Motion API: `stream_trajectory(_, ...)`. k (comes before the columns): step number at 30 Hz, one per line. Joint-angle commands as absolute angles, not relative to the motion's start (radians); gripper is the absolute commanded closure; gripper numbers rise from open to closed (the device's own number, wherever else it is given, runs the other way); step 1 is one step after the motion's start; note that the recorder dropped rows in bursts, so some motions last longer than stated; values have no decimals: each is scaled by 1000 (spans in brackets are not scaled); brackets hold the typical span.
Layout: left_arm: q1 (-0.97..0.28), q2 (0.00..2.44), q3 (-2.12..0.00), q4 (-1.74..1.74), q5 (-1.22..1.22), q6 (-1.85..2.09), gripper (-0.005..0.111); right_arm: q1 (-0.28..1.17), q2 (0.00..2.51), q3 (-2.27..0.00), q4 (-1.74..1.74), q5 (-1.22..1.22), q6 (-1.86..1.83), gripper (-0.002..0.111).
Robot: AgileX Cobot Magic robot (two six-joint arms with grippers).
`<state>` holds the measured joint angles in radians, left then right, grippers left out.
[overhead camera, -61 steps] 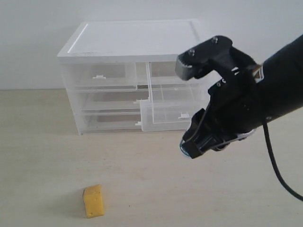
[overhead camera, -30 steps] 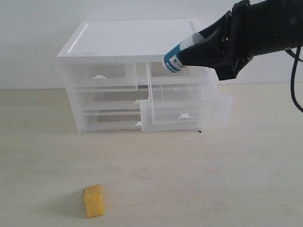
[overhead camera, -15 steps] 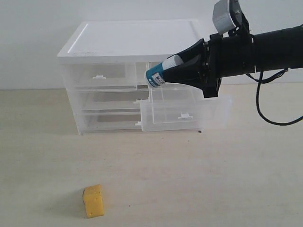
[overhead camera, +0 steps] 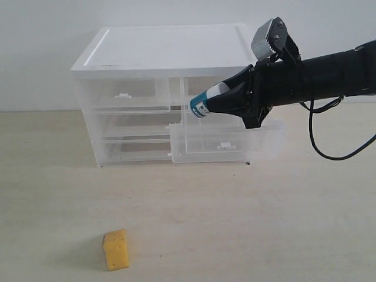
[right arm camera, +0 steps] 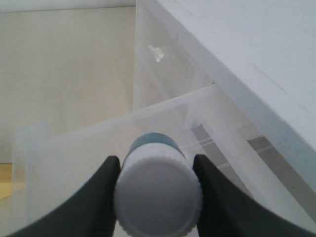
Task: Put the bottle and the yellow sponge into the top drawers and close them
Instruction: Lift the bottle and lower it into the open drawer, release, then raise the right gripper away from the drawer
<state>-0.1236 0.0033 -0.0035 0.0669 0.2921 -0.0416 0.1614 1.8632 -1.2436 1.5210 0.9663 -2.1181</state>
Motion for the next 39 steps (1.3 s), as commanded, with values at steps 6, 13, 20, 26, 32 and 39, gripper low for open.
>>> stream_trajectory(6, -129, 0, 0, 60, 293, -48, 103, 158, 1863, -1249, 1534, 933, -2097, 52)
stream_trajectory(13, -129, 0, 0, 60, 293, -48, 103, 158, 1859, -1249, 1534, 839, -2076, 45)
stream_trajectory(20, -129, 0, 0, 60, 293, -48, 103, 158, 1793, -1249, 1536, 782, -1988, 45)
stream_trajectory(26, -129, 0, 0, 60, 293, -48, 103, 162, 1713, -1249, 1414, 726, -1754, 62)
stream_trajectory(32, -129, 0, 0, 60, 293, -48, 103, 162, 1619, -1249, 1093, 724, -1457, 106)
stream_trajectory(39, -129, 0, 0, 60, 293, -48, 103, 244, 1479, -1178, 842, 557, -1190, 108)
